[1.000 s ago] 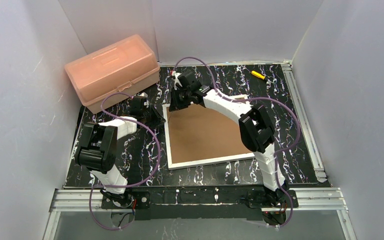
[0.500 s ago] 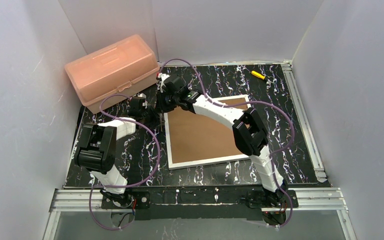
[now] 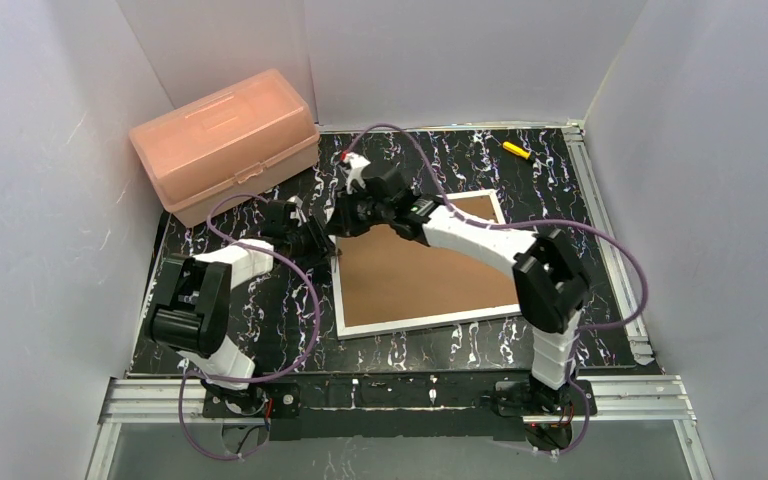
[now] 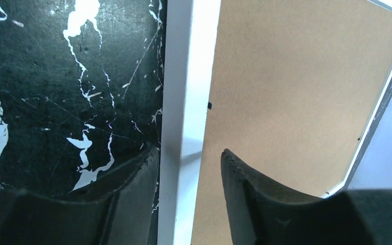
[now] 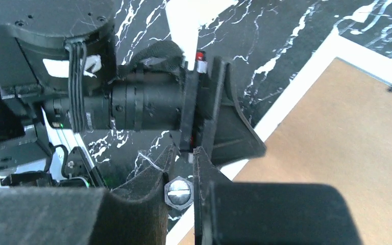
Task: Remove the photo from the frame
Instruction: Release the photo frame item from the photo frame, then adjust the screwdriver.
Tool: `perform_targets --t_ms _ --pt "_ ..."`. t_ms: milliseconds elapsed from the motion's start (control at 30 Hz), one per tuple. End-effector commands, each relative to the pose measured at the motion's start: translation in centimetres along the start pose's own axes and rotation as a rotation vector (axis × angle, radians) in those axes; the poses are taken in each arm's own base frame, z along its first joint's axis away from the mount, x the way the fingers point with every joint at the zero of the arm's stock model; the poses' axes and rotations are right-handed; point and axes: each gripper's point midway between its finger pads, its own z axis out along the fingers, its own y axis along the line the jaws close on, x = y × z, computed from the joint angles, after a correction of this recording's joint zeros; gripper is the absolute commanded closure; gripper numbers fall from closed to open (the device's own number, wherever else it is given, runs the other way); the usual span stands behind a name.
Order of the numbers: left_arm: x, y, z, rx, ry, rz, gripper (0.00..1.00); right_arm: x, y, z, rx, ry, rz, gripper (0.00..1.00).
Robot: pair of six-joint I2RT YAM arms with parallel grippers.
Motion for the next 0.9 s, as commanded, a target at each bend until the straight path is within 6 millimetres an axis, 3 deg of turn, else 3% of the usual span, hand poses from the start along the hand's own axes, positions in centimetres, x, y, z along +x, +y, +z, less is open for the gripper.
perform_targets --t_ms 0,167,300,500,700,867 --pt "-0.2 -0.9 -1.8 0.022 -0.019 0.052 0.51 -3.9 -0.8 -4.3 -0.013 -0.138 -0.015 0.99" --pt "-0.8 -1.1 -2.1 0.003 -0.033 0.07 0.48 -3.0 -3.6 -7.7 0.077 -0.151 -0.021 0.99" --pt "-0.9 -2.4 -3.3 0.02 -0.042 0.086 0.45 -2.6 -4.4 -10.1 0.12 -0.177 -0.032 0.99" --pt "1.5 -6.5 -7.2 0.154 -0.062 0.233 0.34 -2.5 -4.2 -12.9 0.14 -0.236 -0.032 0.99" --pt "4.1 -9.9 -10.9 0.36 -0.136 0.383 0.33 -1.9 -3.5 -13.5 0.108 -0.246 0.007 0.99" --pt "6.0 -11.1 -11.9 0.422 -0.163 0.529 0.32 -2.0 -1.8 -13.5 0.024 -0.252 0.072 0.99"
